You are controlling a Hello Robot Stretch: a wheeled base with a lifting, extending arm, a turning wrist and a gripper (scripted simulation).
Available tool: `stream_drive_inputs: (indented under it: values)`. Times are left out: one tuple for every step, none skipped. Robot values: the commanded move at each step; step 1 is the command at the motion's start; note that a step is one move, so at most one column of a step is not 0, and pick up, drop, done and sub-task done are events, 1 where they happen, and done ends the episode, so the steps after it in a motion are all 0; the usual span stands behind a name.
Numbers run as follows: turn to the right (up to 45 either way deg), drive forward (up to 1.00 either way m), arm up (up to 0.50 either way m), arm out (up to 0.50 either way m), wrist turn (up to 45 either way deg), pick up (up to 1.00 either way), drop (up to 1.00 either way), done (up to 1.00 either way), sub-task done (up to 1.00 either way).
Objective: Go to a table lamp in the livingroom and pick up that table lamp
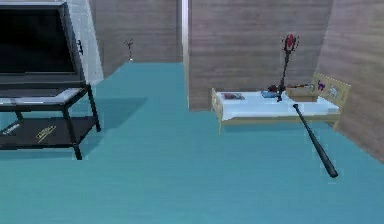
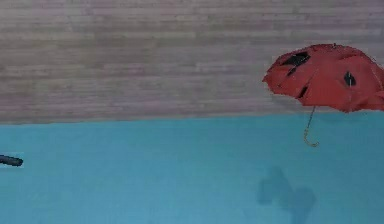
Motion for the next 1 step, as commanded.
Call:
stream_drive_inputs:
  values:
    - [-45.0,0.00,0.00,0.00,0.0,0.00,0.00,0.00,0.00]
